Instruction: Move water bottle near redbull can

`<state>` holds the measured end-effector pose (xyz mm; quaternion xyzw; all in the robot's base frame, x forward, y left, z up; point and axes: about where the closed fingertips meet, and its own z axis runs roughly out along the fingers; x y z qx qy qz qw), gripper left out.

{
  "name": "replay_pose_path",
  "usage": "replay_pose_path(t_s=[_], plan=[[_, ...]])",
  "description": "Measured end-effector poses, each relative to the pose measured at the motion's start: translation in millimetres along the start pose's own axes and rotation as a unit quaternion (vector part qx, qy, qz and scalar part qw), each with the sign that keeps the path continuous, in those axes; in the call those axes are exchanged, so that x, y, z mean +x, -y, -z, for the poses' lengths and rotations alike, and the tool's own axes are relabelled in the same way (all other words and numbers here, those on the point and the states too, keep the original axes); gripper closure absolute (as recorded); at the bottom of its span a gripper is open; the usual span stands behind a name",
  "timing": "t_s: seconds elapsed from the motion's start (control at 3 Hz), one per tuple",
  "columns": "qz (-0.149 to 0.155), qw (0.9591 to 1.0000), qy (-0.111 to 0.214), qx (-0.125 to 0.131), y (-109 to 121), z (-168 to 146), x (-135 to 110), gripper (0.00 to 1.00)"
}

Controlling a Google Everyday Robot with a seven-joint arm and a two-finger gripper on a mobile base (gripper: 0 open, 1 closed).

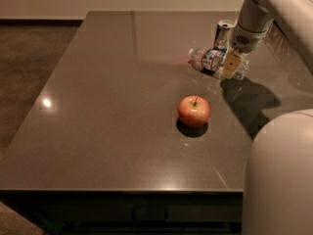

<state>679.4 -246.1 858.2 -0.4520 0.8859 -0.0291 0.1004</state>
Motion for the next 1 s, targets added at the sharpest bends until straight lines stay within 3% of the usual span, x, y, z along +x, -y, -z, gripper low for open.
replay_pose_path(t_s=[0.33,0.67,1.0], plan=[[0.000,1.0000,0.002,0.002,1.5,-3.3,-2.2,0.14],[0.001,1.0000,0.004,0.003,2.7,-6.8,-4.2,0.00],[0.001,1.0000,0.004,0.003,2.8,-6.8,-4.2,0.00]])
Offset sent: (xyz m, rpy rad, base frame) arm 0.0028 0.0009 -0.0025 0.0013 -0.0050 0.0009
